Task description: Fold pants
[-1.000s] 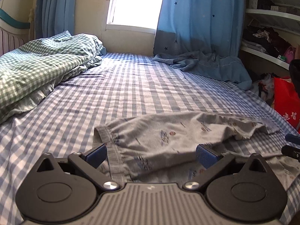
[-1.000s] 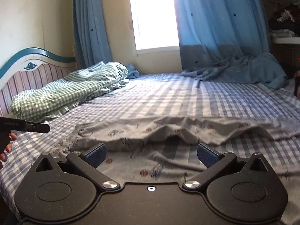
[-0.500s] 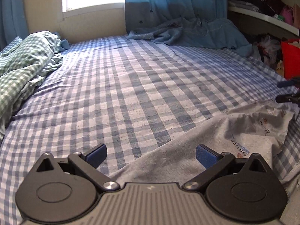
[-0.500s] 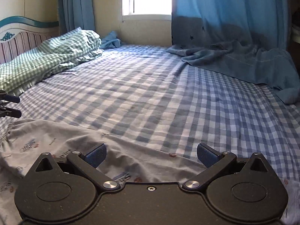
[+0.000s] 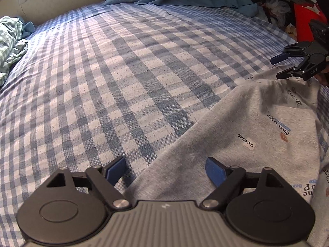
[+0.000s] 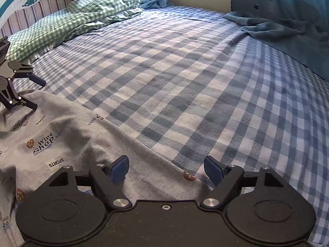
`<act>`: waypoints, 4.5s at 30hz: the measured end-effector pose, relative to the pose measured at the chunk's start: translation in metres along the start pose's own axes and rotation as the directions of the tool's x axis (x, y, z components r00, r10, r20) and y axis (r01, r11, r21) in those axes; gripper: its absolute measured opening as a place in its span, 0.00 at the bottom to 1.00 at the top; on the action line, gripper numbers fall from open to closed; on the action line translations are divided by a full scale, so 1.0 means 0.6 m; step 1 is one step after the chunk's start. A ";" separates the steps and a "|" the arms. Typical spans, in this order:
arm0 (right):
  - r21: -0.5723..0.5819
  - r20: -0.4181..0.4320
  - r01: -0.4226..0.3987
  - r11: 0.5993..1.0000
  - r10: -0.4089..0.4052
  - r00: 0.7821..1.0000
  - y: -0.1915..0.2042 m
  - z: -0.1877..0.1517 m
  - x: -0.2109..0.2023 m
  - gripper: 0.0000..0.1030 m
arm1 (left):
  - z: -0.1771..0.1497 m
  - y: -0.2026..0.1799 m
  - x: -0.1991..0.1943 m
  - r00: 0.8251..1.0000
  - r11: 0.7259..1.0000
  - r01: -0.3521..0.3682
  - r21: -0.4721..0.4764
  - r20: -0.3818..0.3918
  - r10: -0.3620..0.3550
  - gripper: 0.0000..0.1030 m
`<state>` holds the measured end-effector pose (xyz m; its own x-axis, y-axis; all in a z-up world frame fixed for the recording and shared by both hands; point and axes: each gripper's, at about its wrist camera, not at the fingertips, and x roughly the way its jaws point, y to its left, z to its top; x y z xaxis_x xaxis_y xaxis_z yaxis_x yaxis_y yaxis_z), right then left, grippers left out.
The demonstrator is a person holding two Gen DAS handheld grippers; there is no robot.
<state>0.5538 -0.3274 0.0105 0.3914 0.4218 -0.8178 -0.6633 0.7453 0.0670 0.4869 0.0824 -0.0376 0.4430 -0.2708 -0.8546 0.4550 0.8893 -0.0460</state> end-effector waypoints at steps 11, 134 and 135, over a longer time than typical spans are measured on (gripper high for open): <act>-0.077 -0.013 -0.065 0.995 0.064 0.998 0.030 0.018 0.024 0.20 | 0.004 -0.002 -0.020 0.999 0.998 -0.030 -0.054 -0.037 0.028 0.10; -0.494 0.383 0.454 0.741 -0.283 0.879 0.640 -0.421 -0.251 0.00 | -0.534 -0.364 -0.332 0.781 0.631 -0.598 0.494 0.535 0.321 0.01; -0.507 0.371 0.448 0.736 -0.283 0.884 0.642 -0.427 -0.251 0.00 | -0.537 -0.361 -0.328 0.786 0.641 -0.592 0.489 0.527 0.323 0.01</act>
<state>0.0760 -0.2359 0.0131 0.7706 0.3536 -0.5302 -0.6362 0.4761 -0.6071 0.0523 0.0616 -0.0258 0.9024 -0.1196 -0.4140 0.4072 0.5505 0.7287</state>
